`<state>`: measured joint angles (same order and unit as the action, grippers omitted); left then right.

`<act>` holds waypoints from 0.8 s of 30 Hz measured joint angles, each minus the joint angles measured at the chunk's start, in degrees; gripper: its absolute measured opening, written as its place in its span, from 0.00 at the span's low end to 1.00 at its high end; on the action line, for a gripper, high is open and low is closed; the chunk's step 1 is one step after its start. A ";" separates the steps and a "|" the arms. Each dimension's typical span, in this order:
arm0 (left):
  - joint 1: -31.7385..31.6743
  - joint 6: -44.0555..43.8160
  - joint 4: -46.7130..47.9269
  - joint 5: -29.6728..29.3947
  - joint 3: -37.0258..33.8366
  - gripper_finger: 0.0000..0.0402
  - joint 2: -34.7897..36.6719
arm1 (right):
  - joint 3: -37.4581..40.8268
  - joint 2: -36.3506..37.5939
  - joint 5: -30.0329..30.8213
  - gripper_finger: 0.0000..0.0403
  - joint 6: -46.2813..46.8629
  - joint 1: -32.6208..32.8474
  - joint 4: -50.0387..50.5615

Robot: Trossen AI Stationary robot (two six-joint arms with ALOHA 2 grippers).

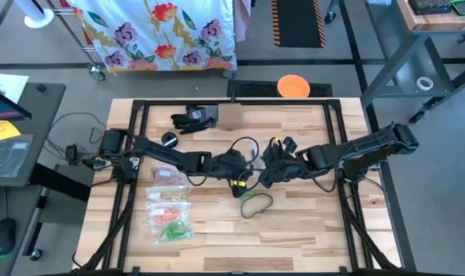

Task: Sort rubber bands
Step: Put the black rubber band into the transparent zip bag

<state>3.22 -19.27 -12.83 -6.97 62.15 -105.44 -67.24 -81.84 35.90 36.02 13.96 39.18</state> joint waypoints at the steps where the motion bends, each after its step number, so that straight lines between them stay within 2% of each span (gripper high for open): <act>1: 0.62 0.51 0.46 -1.78 0.00 0.00 0.69 | 0.00 -0.03 0.01 0.00 0.57 0.15 0.69; 6: 4.72 4.41 1.17 -10.31 0.00 0.00 3.64 | 0.00 0.02 -0.85 0.00 2.85 0.47 2.79; 9: 6.86 10.40 -0.64 -17.15 0.02 0.00 5.52 | 0.00 0.02 -2.36 0.00 3.24 0.65 3.26; 11: 7.43 14.48 -2.83 -19.49 0.02 0.00 6.14 | 0.00 0.02 -3.01 0.00 4.14 0.65 3.81; 14: 7.16 19.95 -8.59 -19.80 0.03 0.00 6.23 | 0.00 0.02 -4.46 0.00 4.62 0.68 4.13; 16: 6.23 22.30 -9.26 -18.53 0.77 0.00 6.09 | 0.00 0.02 -5.48 0.00 4.84 0.67 3.68; 24: 3.46 25.45 -11.67 -16.49 1.79 0.00 6.03 | 0.00 0.00 -6.80 0.00 5.11 0.69 3.06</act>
<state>6.68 6.18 -24.51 -23.46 63.94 -99.42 -67.24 -81.84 29.09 41.13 14.66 42.24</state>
